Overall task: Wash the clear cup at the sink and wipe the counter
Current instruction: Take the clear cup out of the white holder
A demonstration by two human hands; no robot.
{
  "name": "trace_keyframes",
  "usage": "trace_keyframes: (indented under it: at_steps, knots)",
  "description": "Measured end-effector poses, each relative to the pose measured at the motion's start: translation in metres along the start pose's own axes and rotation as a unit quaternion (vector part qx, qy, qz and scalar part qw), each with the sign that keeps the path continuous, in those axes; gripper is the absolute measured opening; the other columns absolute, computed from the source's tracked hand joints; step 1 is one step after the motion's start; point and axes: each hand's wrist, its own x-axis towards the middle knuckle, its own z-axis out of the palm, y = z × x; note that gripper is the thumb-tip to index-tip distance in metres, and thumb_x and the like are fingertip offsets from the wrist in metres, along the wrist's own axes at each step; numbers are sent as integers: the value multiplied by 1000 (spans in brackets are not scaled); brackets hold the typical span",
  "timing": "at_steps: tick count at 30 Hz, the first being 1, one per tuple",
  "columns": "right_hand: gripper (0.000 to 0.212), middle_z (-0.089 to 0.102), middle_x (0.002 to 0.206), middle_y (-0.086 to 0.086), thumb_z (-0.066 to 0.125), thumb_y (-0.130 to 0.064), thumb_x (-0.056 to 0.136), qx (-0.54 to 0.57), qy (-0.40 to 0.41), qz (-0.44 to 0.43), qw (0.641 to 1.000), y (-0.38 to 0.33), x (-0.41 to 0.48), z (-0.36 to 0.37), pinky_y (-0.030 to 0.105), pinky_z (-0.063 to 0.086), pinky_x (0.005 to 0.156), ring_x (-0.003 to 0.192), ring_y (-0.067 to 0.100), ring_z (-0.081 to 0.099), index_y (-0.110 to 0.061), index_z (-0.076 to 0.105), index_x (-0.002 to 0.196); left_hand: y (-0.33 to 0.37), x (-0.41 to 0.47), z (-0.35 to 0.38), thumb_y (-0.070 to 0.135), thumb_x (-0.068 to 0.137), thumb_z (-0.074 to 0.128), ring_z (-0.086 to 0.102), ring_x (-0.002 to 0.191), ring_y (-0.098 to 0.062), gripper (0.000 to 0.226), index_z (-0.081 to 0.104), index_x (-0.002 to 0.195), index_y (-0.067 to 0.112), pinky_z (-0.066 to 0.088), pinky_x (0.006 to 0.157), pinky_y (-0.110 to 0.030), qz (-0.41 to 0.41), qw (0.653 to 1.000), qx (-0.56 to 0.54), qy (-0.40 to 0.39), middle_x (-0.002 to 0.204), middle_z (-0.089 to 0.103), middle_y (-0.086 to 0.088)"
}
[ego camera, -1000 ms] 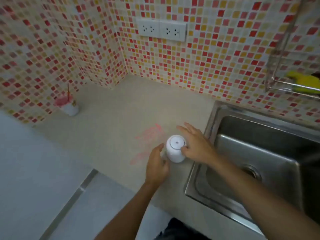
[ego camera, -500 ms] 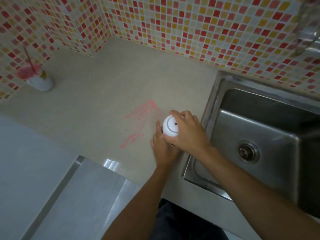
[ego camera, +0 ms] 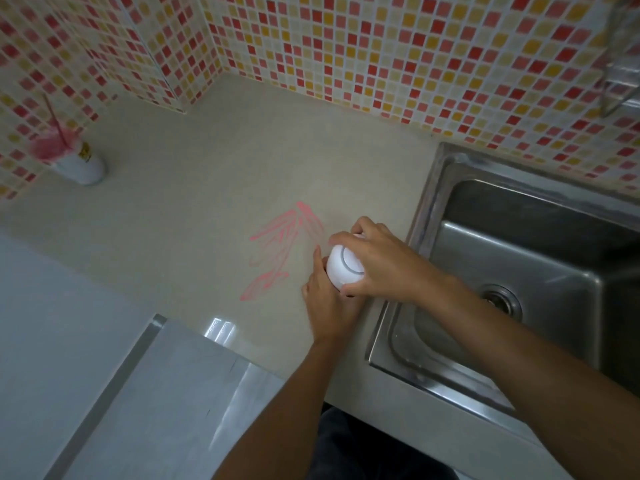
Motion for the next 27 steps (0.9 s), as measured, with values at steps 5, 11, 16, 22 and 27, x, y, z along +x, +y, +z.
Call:
trace_keyframes:
  at_steps: [5, 11, 16, 22, 27]
  knots:
    - [61, 35, 114, -4, 73, -28, 70, -60, -56, -60, 995, -4, 2, -13, 40, 50, 81, 99, 19, 38, -41, 45, 123, -1, 1, 2, 45, 73, 68, 53, 111, -8, 72, 36, 135, 25, 32, 90, -21, 22, 999, 25, 10, 124, 50, 18]
    - [62, 39, 114, -3, 73, -44, 66, -78, -50, -68, 993, -14, -5, -55, 40, 50, 78, 98, 19, 45, -41, 44, 121, -8, 1, 6, 56, 69, 71, 52, 117, -16, 88, 37, 140, 18, 33, 98, -27, 21, 999, 47, 1, 131, 56, 2]
    - [67, 49, 113, -6, 76, -56, 66, 40, 95, -7, 995, -5, -16, -100, 24, 47, 70, 93, 14, 54, -34, 43, 120, -8, 1, 3, 62, 64, 75, 52, 113, -18, 83, 43, 132, 26, 37, 98, -34, 22, 998, 56, 8, 125, 59, 3]
    - [61, 54, 124, 0, 72, -52, 75, 321, 227, 162, 905, 58, -4, -63, 20, 52, 60, 99, 15, 60, -28, 46, 125, -8, 1, 4, 64, 65, 74, 51, 114, -18, 85, 41, 134, 25, 37, 99, -34, 16, 998, 63, 6, 126, 57, 2]
    - [77, 58, 127, 5, 84, -33, 69, 510, 199, 223, 807, 92, 11, -6, 36, 60, 74, 102, 20, 65, -21, 45, 134, -11, 1, 7, 63, 65, 74, 52, 112, -21, 85, 42, 133, 23, 41, 99, -38, 13, 998, 65, 10, 125, 57, 1]
